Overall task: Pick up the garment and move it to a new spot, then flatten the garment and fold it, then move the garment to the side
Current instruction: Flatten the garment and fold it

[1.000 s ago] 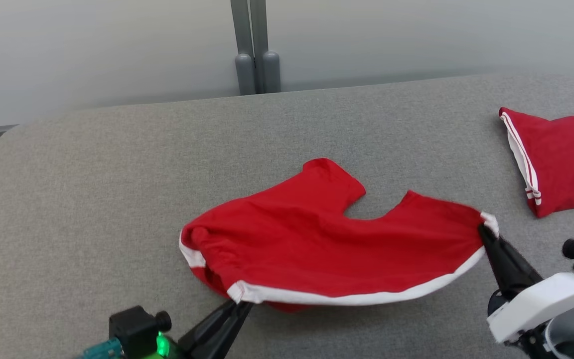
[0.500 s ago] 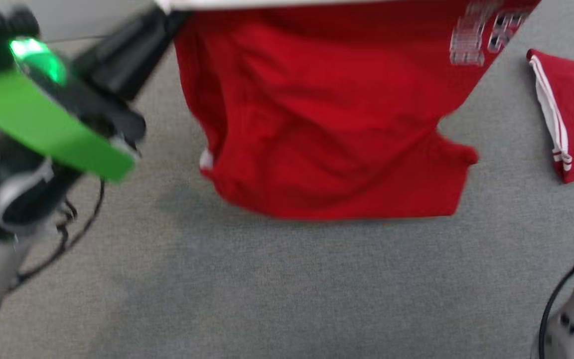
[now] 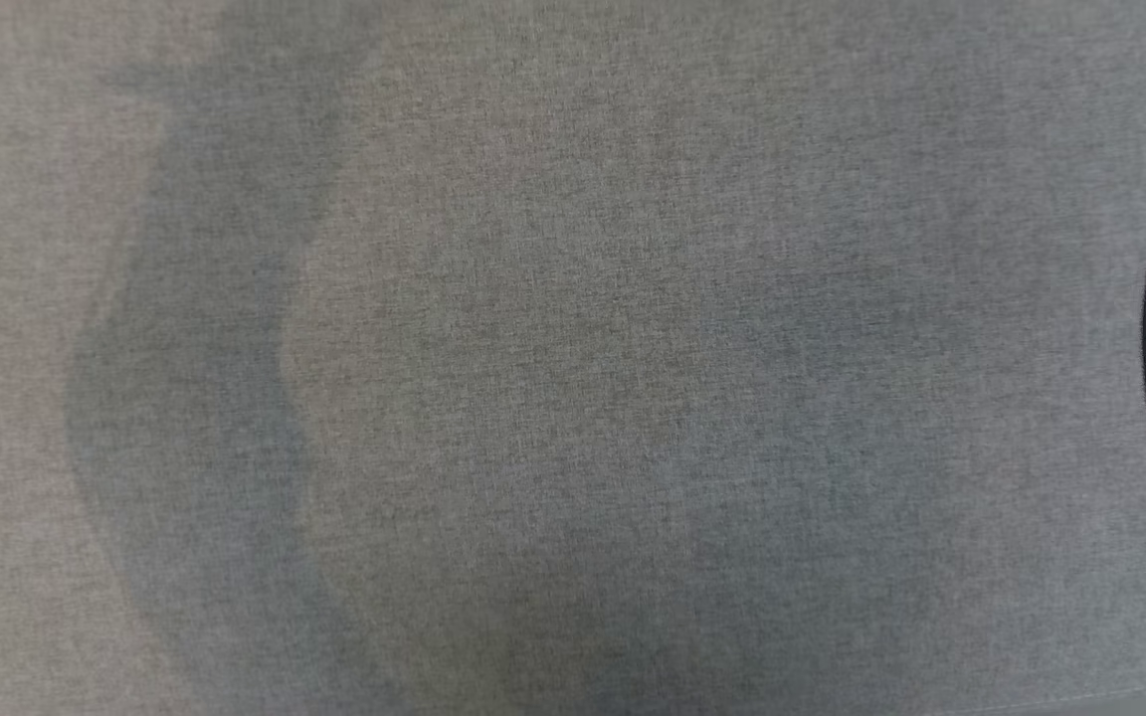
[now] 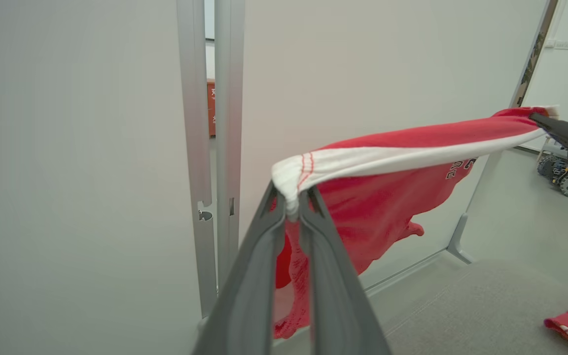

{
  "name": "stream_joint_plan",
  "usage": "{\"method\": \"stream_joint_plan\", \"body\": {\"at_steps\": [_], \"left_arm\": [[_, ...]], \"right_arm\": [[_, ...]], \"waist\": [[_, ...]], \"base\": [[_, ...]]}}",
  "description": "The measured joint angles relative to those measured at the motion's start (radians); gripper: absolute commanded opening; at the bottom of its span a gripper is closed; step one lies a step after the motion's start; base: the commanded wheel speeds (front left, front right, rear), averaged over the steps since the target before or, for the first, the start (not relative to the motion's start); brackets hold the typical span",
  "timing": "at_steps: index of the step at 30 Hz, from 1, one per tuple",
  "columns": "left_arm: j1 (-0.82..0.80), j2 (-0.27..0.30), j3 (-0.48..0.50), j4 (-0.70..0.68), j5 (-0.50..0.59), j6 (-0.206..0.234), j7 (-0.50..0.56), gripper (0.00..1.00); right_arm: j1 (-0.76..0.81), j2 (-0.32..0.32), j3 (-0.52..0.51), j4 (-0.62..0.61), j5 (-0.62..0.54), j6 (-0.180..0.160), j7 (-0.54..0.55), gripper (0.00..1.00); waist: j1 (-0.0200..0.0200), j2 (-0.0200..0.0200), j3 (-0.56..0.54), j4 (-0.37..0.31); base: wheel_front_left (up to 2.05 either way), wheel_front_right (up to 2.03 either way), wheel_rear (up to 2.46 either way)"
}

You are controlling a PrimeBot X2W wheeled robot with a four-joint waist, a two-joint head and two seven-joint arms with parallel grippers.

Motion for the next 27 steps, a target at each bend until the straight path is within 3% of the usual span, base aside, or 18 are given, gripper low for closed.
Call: {"method": "stream_joint_plan", "body": {"at_steps": [4, 8, 13, 20, 27], "left_arm": [[0.04, -0.013, -0.089, 0.062, -0.017, -0.001, -0.042, 0.0], [0.167, 0.024, -0.217, 0.027, -0.08, 0.0, -0.078, 0.0], [0.345, 0.134, -0.406, -0.119, -0.126, 0.0, -0.15, 0.0], [0.67, 0.246, -0.548, -0.249, -0.138, 0.004, -0.27, 0.0], [1.046, 0.273, -0.599, -0.419, -0.124, 0.172, -0.295, 0.0]], "right_arm": [[0.034, -0.002, 0.005, 0.148, 0.048, -0.005, -0.11, 0.0], [0.179, -0.005, 0.013, 0.208, 0.125, -0.005, -0.195, 0.0], [0.461, -0.004, 0.039, 0.139, 0.243, -0.005, -0.24, 0.0], [0.934, -0.002, 0.122, -0.063, 0.407, 0.004, -0.228, 0.0], [1.415, -0.007, 0.176, -0.226, 0.556, 0.003, -0.197, 0.0]], "waist": [[0.0001, 0.0, 0.067, -0.001], [0.0002, 0.0, 0.095, -0.01], [0.0, 0.0, 0.068, -0.018], [-0.0003, 0.0, -0.043, -0.028], [-0.0003, 0.0, -0.219, -0.032]], "base": [[0.0, 0.0, 0.0], [0.0, 0.0, 0.0], [0.0, 0.0, 0.0], [0.0, 0.0, 0.0], [0.0, 0.0, 0.0]]}}
